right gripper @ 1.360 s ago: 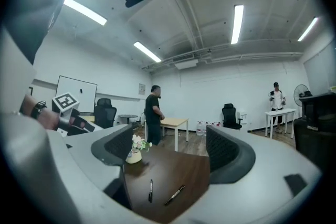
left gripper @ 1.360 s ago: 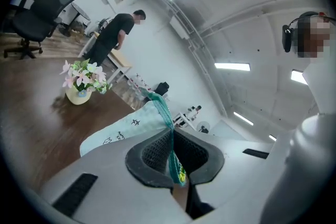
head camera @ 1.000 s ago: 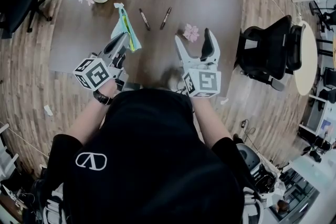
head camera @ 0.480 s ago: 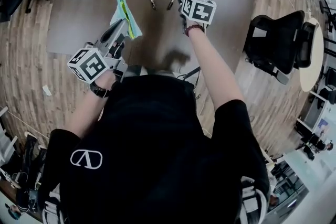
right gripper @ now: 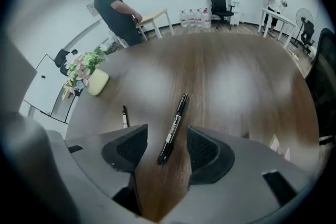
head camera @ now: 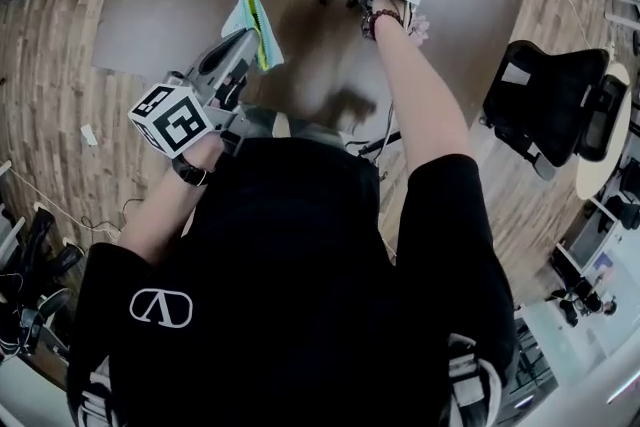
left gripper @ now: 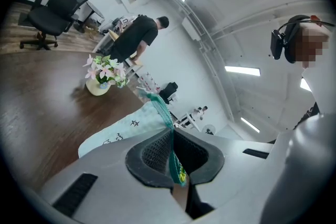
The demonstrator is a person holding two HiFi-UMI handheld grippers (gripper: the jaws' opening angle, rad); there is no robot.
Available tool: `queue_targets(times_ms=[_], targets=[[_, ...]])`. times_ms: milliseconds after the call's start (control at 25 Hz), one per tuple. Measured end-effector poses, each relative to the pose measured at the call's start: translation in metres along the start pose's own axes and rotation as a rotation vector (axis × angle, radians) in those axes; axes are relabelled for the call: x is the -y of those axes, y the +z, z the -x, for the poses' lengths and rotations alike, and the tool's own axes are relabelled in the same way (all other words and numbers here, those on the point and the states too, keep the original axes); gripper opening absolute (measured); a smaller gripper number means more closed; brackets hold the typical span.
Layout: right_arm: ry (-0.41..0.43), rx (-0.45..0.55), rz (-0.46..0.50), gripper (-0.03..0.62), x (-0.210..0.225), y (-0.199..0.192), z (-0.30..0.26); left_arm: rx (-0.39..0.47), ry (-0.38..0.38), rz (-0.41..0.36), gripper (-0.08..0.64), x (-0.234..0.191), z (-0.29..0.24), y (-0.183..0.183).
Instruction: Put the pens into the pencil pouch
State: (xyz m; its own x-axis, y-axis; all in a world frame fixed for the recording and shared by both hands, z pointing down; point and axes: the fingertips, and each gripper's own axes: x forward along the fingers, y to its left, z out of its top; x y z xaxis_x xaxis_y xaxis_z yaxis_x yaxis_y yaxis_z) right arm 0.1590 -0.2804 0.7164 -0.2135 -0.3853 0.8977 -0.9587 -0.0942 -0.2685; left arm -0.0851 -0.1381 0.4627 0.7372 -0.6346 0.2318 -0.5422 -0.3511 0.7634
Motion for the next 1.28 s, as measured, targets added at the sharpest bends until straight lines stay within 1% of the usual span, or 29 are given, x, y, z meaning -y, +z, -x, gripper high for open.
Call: queue_targets(times_ms=[80, 200, 320, 440, 520, 600, 680, 760, 840, 960, 1120, 1280], targets=[[-0.011, -0.065, -0.030, 0.221, 0.004, -0.009, -0.016, -0.002, 0.007, 0.002, 0.015, -0.004, 0.004, -0.004], [-0.038, -0.169, -0.055, 0.216, 0.013, -0.023, -0.036, -0.003, 0.026, 0.011, 0.015, -0.009, 0.007, -0.008], [-0.086, -0.223, -0.051, 0.184, 0.025, -0.028, -0.045, -0.008, 0.037, 0.017, 0.015, -0.013, 0.008, -0.012], [-0.150, -0.251, -0.001, 0.107, 0.034, -0.027, -0.049, -0.007, 0.047, 0.020, 0.015, -0.016, 0.008, -0.013], [-0.170, -0.258, 0.038, 0.093, 0.035, -0.027, -0.049, -0.004, 0.054, 0.027, 0.015, -0.017, 0.008, -0.013], [-0.178, -0.260, 0.076, 0.046, 0.031, -0.028, -0.048, -0.002, 0.055, 0.032, 0.015, -0.017, 0.008, -0.013], [-0.183, -0.256, 0.123, 0.043, 0.029, -0.029, -0.047, -0.001, 0.053, 0.033, 0.015, -0.016, 0.008, -0.012], [-0.178, -0.239, 0.178, 0.043, 0.030, -0.026, -0.049, 0.000, 0.050, 0.030, 0.015, -0.014, 0.008, -0.011], [-0.171, -0.220, 0.210, 0.043, 0.032, -0.025, -0.046, -0.001, 0.048, 0.029, 0.015, -0.013, 0.008, -0.010], [-0.142, -0.165, 0.207, 0.043, 0.027, -0.020, -0.031, -0.002, 0.040, 0.026, 0.015, -0.010, 0.008, -0.008], [-0.065, -0.023, 0.183, 0.043, 0.010, 0.007, 0.003, -0.004, 0.017, 0.032, 0.015, -0.005, 0.007, -0.007], [0.017, 0.165, 0.198, 0.043, -0.021, 0.035, 0.062, -0.004, -0.008, 0.036, 0.015, -0.002, 0.009, -0.005]])
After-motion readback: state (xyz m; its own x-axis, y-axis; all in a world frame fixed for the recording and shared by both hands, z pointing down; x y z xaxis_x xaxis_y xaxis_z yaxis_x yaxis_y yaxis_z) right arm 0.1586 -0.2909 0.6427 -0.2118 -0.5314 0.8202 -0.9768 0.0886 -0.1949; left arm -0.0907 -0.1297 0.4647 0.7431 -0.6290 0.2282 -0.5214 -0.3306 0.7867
